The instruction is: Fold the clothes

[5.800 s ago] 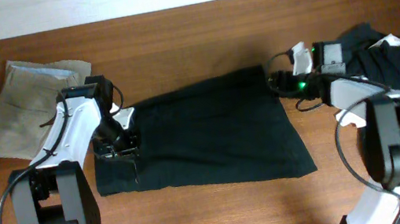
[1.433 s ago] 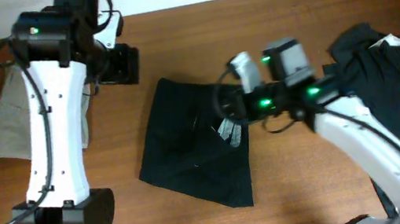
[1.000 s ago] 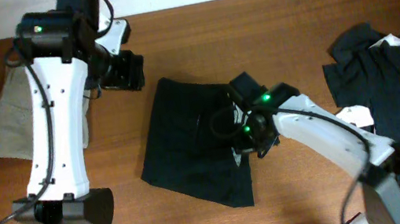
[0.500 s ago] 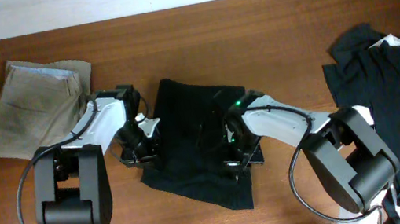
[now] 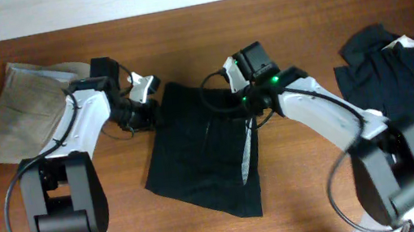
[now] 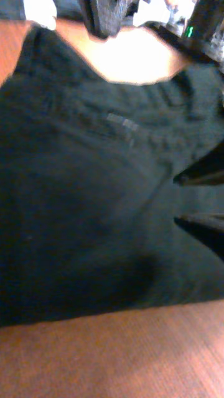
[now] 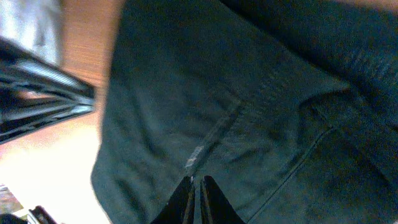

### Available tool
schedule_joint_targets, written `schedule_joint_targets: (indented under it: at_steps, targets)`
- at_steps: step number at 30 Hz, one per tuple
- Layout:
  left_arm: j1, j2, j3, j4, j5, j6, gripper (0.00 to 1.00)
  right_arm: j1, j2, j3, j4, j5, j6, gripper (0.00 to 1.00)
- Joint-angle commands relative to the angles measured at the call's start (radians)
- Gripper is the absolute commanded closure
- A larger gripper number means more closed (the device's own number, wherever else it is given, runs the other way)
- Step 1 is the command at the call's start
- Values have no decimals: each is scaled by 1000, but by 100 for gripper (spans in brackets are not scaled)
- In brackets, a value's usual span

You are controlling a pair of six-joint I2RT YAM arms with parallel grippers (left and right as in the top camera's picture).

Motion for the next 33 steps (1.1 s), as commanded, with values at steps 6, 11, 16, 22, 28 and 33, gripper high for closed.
schedule_joint_targets:
  at_steps: [6,11,16,22,28,33]
  targets:
    - [-49,45,-145,45,-459,-137,95,-98,197,1,-289,241,249,96]
    - [-41,31,-40,-85,-454,-136,95,-122,105,19,-365,126,-87,92]
    - [-42,-68,137,-268,-431,-136,91,-123,-119,43,-398,117,-141,88]
    - [-75,-147,164,-233,-241,-18,60,-123,-228,42,-451,117,-50,86]
    - [-109,37,140,-158,-108,-19,31,-123,-177,25,-517,117,21,85]
    - [-107,163,140,-175,-61,-22,22,-123,-37,-61,-449,109,72,84]
